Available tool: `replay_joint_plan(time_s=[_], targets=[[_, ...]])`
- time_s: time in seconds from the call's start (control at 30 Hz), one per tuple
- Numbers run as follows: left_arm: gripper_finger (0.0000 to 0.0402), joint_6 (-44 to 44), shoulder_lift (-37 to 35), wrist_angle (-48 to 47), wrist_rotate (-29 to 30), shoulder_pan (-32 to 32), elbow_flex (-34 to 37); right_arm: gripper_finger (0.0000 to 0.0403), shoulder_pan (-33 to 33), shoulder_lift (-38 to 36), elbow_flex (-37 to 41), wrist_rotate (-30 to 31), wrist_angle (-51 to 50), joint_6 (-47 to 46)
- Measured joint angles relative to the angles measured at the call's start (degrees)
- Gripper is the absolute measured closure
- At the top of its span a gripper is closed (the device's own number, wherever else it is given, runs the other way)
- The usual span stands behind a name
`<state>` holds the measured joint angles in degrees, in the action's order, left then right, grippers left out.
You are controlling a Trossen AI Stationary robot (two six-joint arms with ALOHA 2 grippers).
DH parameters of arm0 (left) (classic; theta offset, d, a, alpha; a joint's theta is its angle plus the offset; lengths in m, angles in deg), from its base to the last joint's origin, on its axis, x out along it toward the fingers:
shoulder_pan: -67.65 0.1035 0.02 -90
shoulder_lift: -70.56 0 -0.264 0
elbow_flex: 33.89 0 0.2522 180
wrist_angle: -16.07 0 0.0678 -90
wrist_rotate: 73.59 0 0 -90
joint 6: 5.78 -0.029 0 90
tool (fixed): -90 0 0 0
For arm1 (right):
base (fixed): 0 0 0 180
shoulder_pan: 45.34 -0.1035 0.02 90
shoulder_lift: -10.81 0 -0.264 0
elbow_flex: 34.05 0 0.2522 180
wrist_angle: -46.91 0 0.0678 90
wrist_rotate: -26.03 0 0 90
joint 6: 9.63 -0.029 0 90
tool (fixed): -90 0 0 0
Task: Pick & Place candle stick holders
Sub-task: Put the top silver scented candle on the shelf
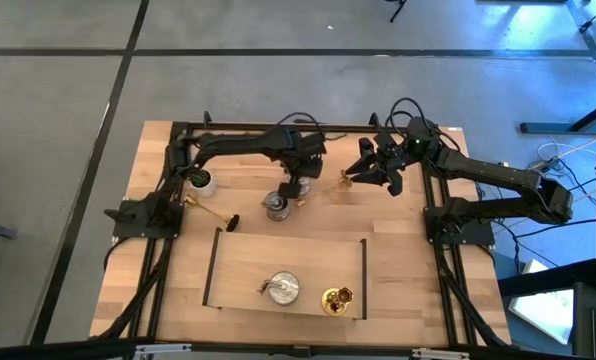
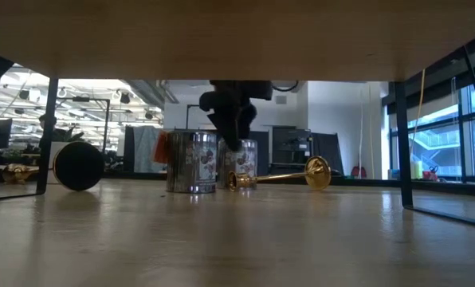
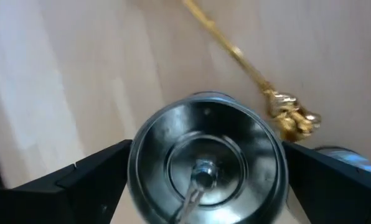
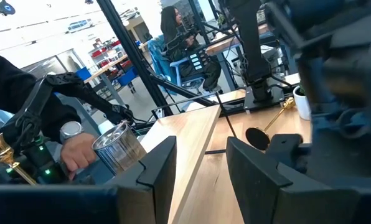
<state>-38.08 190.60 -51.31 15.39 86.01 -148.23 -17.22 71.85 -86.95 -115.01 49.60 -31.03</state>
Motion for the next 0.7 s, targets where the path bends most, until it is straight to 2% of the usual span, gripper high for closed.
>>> replay_joint_plan(time_s=[0.33,0.57,0.7], targets=[[0.0002,-6.3,2.0,-0.9,-0.2,-0.8,0.1,0.0259,0.0,0.0,0.0,-0.2,0.0,0.0],[0.0002,-14.1,2.0,-2.2,-0.1,-0.2,0.1,0.0259,0.0,0.0,0.0,-0.2,-0.2,-0.1],[0.0002,-11.2,2.0,-1.2,-0.2,0.2,0.1,0.0259,0.0,0.0,0.0,-0.2,-0.2,-0.1]])
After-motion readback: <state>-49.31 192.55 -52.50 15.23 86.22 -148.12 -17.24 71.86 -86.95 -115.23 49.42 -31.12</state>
